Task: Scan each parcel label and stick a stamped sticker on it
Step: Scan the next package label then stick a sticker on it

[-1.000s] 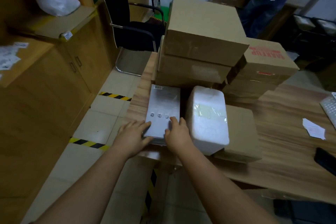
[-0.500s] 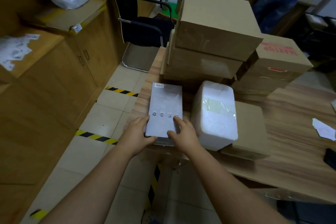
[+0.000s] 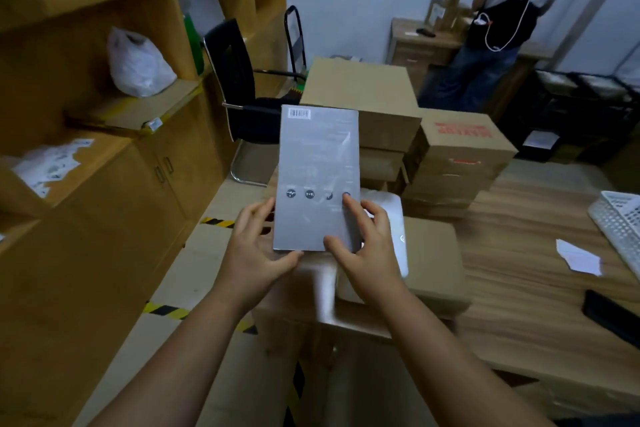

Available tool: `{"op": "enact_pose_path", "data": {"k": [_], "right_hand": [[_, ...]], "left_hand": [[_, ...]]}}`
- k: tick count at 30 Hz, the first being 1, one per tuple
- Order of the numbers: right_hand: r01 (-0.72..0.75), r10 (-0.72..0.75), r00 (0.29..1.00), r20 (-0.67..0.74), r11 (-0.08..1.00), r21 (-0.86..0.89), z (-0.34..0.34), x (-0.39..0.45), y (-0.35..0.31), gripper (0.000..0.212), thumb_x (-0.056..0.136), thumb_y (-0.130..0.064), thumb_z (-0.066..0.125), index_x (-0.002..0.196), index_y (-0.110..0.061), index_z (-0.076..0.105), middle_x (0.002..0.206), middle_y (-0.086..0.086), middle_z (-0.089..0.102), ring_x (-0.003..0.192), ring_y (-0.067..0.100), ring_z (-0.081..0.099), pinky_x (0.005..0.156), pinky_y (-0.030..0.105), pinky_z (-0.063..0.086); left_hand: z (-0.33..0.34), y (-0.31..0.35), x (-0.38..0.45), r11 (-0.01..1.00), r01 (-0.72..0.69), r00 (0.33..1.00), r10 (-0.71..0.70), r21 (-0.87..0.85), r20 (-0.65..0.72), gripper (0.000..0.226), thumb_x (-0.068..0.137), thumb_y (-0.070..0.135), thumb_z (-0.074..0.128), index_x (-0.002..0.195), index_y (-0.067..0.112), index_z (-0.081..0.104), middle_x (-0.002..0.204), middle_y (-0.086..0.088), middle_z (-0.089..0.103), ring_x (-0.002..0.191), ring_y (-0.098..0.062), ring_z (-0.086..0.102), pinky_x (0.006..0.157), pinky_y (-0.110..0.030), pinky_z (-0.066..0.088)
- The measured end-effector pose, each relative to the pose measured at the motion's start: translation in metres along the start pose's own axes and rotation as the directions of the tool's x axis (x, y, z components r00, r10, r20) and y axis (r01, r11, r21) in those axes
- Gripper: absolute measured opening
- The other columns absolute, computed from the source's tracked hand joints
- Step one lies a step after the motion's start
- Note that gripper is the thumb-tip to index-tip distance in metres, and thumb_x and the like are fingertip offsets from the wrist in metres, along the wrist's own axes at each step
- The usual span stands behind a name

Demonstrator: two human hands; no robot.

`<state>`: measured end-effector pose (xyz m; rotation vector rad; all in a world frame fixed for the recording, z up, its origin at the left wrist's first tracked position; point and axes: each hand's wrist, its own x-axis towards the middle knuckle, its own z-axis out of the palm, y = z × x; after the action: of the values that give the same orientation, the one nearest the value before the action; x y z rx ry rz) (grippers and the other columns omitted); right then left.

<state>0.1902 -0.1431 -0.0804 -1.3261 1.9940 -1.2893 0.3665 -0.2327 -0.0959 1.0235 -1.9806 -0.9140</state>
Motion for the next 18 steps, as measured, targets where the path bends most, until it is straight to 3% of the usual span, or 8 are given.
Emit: {"op": "enact_pose_path", "data": {"k": [2, 4, 6, 9, 12, 13, 15, 18], "right_hand": [[0.024, -0.024, 0.999, -0.032, 1.0, 0.009, -0.021, -0.003, 0.001, 0.066, 0.09, -0.028, 0.069, 0.147, -0.034, 0.038, 0.134, -0.018, 0.023, 0.128, 0.004, 0.033, 0.105, 0.019, 0.038], [0.037, -0.034, 0.997, -0.063, 0.998, 0.045, -0.047, -0.007, 0.006, 0.065, 0.089, -0.028, 0.07, 0.146, -0.036, 0.039, 0.134, -0.02, 0.023, 0.129, 0.006, 0.034, 0.108, 0.028, 0.042], [0.033, -0.026, 0.996, -0.084, 0.996, 0.082, -0.075, -0.011, 0.014, 0.065, 0.089, -0.028, 0.07, 0.145, -0.04, 0.038, 0.134, -0.022, 0.021, 0.13, 0.008, 0.034, 0.11, 0.037, 0.042], [0.026, -0.011, 0.994, -0.11, 0.991, 0.129, -0.124, -0.017, 0.03, 0.066, 0.089, -0.028, 0.07, 0.144, -0.042, 0.037, 0.136, -0.021, 0.022, 0.129, 0.008, 0.035, 0.108, 0.04, 0.045], [0.028, -0.008, 0.992, -0.125, 0.988, 0.155, -0.174, -0.028, 0.051, 0.062, 0.09, -0.027, 0.069, 0.141, -0.045, 0.038, 0.139, -0.015, 0.025, 0.126, 0.008, 0.037, 0.103, 0.031, 0.048], [0.024, -0.003, 0.993, -0.122, 0.985, 0.171, -0.19, -0.032, 0.06, 0.062, 0.09, -0.027, 0.069, 0.141, -0.045, 0.038, 0.139, -0.014, 0.026, 0.125, 0.007, 0.038, 0.1, 0.027, 0.05], [-0.001, 0.022, 0.994, -0.104, 0.98, 0.197, -0.219, -0.038, 0.078, 0.062, 0.091, -0.028, 0.068, 0.143, -0.042, 0.037, 0.14, -0.014, 0.026, 0.123, 0.005, 0.039, 0.094, 0.022, 0.05], [-0.044, 0.059, 0.996, -0.073, 0.982, 0.186, -0.253, -0.045, 0.107, 0.063, 0.092, -0.028, 0.066, 0.147, -0.036, 0.037, 0.141, -0.013, 0.028, 0.125, 0.007, 0.038, 0.095, 0.022, 0.045]], "left_hand": [[0.01, 0.017, 0.002, 0.999, -0.033, 0.999, 0.033, -0.025, 0.008, 0.087, 0.07, 0.022, 0.086, 0.145, 0.025, 0.041, 0.134, 0.008, 0.042, 0.116, -0.001, 0.049, 0.1, -0.025, 0.046], [0.024, 0.039, 0.005, 0.998, -0.063, 0.997, 0.064, -0.028, 0.033, 0.087, 0.072, 0.022, 0.085, 0.145, 0.028, 0.039, 0.137, 0.009, 0.039, 0.115, 0.008, 0.045, 0.094, -0.005, 0.039], [0.041, 0.063, 0.009, 0.996, -0.084, 0.994, 0.086, -0.04, 0.074, 0.09, 0.072, 0.022, 0.086, 0.145, 0.037, 0.035, 0.142, 0.011, 0.034, 0.122, 0.006, 0.039, 0.086, 0.003, 0.035], [0.074, 0.096, 0.01, 0.99, -0.073, 0.982, 0.092, -0.118, 0.162, 0.098, 0.07, 0.021, 0.087, 0.139, 0.058, 0.028, 0.156, 0.016, 0.018, 0.14, -0.006, 0.027, 0.09, -0.003, 0.039], [0.113, 0.126, 0.006, 0.978, -0.018, 0.96, 0.075, -0.209, 0.271, 0.103, 0.071, 0.022, 0.087, 0.137, 0.068, 0.023, 0.159, 0.011, 0.022, 0.142, -0.014, 0.032, 0.104, -0.035, 0.048], [0.128, 0.137, 0.004, 0.971, -0.001, 0.955, 0.071, -0.237, 0.288, 0.102, 0.072, 0.02, 0.086, 0.137, 0.067, 0.024, 0.156, 0.008, 0.029, 0.137, -0.015, 0.039, 0.1, -0.036, 0.051], [0.157, 0.156, -0.001, 0.964, 0.009, 0.955, 0.071, -0.266, 0.287, 0.098, 0.073, 0.016, 0.086, 0.133, 0.068, 0.028, 0.149, 0.004, 0.038, 0.13, -0.013, 0.047, 0.093, -0.025, 0.054], [0.197, 0.176, -0.009, 0.976, -0.002, 0.962, 0.062, -0.219, 0.265, 0.095, 0.072, 0.019, 0.087, 0.131, 0.068, 0.032, 0.147, 0.006, 0.038, 0.13, -0.017, 0.047, 0.101, -0.039, 0.051]]}}
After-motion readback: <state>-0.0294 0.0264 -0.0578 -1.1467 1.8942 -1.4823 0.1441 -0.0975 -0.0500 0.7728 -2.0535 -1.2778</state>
